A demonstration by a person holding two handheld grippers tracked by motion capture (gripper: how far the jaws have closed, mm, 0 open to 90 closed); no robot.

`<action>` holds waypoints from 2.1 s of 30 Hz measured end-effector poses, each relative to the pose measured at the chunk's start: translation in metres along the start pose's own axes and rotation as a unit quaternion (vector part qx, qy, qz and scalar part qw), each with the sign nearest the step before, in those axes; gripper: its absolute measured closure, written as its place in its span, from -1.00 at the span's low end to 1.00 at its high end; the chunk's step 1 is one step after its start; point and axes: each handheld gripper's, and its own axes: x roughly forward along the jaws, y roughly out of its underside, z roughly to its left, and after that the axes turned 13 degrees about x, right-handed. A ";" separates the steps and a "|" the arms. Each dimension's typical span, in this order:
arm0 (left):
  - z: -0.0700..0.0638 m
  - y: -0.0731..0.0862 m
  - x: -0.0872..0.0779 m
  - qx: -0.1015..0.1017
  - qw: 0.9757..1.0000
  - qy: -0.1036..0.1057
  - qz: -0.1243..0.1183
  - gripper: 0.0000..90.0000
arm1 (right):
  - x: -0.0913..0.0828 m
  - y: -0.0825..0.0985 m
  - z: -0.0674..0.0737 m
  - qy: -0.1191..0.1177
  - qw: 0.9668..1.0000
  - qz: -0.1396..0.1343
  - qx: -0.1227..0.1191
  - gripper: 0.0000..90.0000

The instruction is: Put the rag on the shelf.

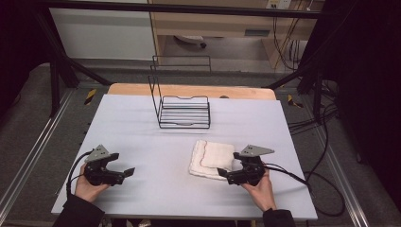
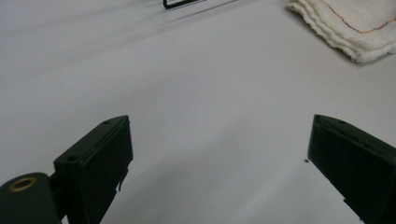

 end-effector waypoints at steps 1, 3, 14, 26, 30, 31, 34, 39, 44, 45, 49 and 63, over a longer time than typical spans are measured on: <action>0.000 0.000 0.000 -0.001 1.000 0.000 -0.001 -0.86 | 0.003 -0.001 0.003 -0.003 1.000 0.003 -0.003 -0.80; 0.001 0.000 0.000 -0.002 1.000 -0.002 -0.001 -0.86 | 0.009 -0.003 0.010 0.001 1.000 0.008 -0.010 -0.76; 0.001 0.001 -0.001 -0.002 1.000 -0.005 0.000 -0.84 | 0.045 -0.009 0.042 -0.011 0.998 0.042 -0.052 -0.33; 0.001 0.001 -0.001 -0.001 1.000 -0.005 0.002 -0.83 | 0.081 -0.010 0.061 -0.007 0.995 0.071 -0.072 0.14; 0.001 0.001 -0.001 -0.002 1.000 -0.005 0.001 -0.83 | 0.090 -0.010 0.063 0.002 0.994 0.081 -0.074 0.15; 0.001 0.001 -0.001 -0.002 1.000 -0.005 0.001 -0.82 | 0.092 -0.009 0.063 0.005 0.993 0.085 -0.079 0.15; 0.001 0.001 -0.001 -0.002 1.000 -0.006 0.002 -0.82 | 0.097 -0.006 0.066 0.019 0.992 0.088 -0.094 0.15; 0.001 0.001 -0.001 -0.002 1.000 -0.006 0.003 -0.82 | 0.101 -0.003 0.074 0.054 0.986 0.087 -0.130 0.26; 0.001 0.001 -0.001 -0.002 1.000 -0.006 0.003 -0.82 | 0.101 0.000 0.079 0.082 0.980 0.083 -0.160 0.48; 0.001 0.001 -0.001 -0.002 1.000 -0.006 0.003 -0.82 | 0.101 -0.001 0.078 0.085 0.980 0.083 -0.161 0.55; 0.001 0.001 -0.001 -0.003 1.000 -0.006 0.003 -0.81 | 0.101 -0.004 0.076 0.090 0.981 0.086 -0.152 0.74; 0.001 0.001 0.000 -0.004 1.000 -0.003 0.003 -0.81 | 0.087 -0.008 0.080 0.044 0.982 0.098 -0.152 0.81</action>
